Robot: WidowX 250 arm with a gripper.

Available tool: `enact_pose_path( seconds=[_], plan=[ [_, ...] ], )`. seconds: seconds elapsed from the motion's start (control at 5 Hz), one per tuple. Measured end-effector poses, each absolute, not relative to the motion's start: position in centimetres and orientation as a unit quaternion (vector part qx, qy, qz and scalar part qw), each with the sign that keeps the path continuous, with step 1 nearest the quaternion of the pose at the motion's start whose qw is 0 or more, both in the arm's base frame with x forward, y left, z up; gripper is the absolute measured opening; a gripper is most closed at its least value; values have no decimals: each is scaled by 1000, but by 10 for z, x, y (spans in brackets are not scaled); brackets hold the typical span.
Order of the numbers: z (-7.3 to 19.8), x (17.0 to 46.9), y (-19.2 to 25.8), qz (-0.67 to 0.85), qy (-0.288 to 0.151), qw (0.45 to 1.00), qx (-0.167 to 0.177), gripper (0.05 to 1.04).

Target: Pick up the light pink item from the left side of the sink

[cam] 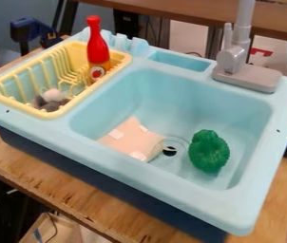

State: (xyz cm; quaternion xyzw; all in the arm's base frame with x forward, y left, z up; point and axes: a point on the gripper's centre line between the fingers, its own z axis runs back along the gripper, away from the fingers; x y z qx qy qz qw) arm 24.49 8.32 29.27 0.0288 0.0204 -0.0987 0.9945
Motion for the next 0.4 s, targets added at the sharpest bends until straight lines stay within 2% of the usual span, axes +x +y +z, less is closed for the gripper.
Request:
enact_pose_path(
  seconds=[0.2, 0.4],
  plan=[
    [285, 247, 83, -99, 34, 994, 23, 1001],
    [252, 246, 65, -137, 43, 990, 2, 1001]
  ],
)
